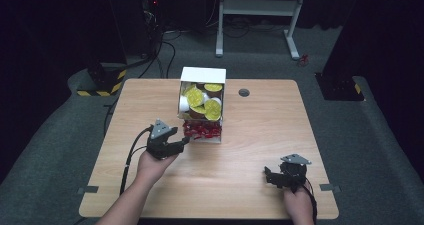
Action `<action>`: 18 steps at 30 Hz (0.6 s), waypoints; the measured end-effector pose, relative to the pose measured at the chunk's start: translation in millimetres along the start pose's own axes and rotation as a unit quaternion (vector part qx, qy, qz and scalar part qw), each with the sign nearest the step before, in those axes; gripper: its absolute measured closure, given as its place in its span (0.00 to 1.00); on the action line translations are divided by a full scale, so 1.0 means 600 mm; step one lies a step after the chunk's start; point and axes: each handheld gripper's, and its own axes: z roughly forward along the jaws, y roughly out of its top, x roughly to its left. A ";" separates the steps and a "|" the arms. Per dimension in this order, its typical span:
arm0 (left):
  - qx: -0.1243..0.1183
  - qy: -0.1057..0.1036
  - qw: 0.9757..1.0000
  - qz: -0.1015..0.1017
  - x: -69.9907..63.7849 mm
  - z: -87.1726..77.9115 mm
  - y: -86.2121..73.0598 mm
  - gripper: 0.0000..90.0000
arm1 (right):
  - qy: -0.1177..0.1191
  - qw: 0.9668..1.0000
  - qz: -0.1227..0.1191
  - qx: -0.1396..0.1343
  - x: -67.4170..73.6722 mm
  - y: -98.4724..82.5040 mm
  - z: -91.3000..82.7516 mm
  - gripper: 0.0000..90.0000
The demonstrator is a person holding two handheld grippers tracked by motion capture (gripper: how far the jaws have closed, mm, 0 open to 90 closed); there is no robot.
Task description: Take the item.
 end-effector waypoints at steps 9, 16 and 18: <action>0.003 0.010 1.000 0.004 0.004 0.013 0.006 0.49 | 0.000 1.000 -0.003 -0.001 -0.001 -0.001 0.000 0.09; -0.006 0.014 1.000 -0.006 -0.002 0.023 0.015 0.51 | 0.000 1.000 -0.001 0.000 0.000 -0.001 0.000 0.09; -0.007 0.015 1.000 -0.007 -0.002 0.024 0.017 0.51 | -0.001 1.000 -0.002 0.000 0.000 -0.001 0.000 0.09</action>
